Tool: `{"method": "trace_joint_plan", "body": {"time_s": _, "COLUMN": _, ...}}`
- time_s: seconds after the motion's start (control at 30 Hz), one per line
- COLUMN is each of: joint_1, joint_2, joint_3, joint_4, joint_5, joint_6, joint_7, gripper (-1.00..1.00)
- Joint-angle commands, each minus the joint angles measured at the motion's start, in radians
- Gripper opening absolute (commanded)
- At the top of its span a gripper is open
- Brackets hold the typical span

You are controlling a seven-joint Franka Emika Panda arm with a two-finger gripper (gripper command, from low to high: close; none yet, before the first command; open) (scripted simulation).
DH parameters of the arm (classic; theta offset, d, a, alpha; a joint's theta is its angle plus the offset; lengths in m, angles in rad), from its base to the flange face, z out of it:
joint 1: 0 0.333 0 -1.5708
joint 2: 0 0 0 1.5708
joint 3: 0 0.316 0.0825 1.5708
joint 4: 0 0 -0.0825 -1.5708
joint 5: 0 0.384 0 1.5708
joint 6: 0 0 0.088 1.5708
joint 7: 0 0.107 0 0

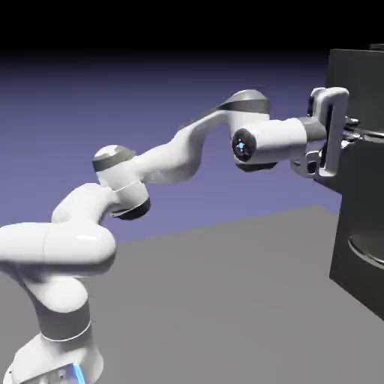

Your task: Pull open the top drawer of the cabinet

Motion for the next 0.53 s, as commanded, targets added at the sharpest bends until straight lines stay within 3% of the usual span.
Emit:
{"method": "trace_joint_plan", "body": {"time_s": 0.0, "joint_1": 0.021, "joint_2": -0.004, "joint_3": -0.008, "joint_4": -0.036, "joint_5": -0.011, "joint_6": -0.016, "joint_7": -0.003, "gripper": -1.00}}
{"method": "trace_joint_plan", "body": {"time_s": 0.37, "joint_1": 0.243, "joint_2": -0.068, "joint_3": -0.144, "joint_4": -0.424, "joint_5": -0.147, "joint_6": -0.185, "joint_7": -0.033, "gripper": -1.00}}
{"method": "trace_joint_plan", "body": {"time_s": 0.4, "joint_1": 0.243, "joint_2": -0.068, "joint_3": -0.144, "joint_4": -0.424, "joint_5": -0.147, "joint_6": -0.185, "joint_7": -0.033, "gripper": 1.00}}
{"method": "trace_joint_plan", "body": {"time_s": 0.5, "joint_1": 0.282, "joint_2": -0.090, "joint_3": -0.189, "joint_4": -0.497, "joint_5": -0.193, "joint_6": -0.217, "joint_7": -0.035, "gripper": 1.00}}
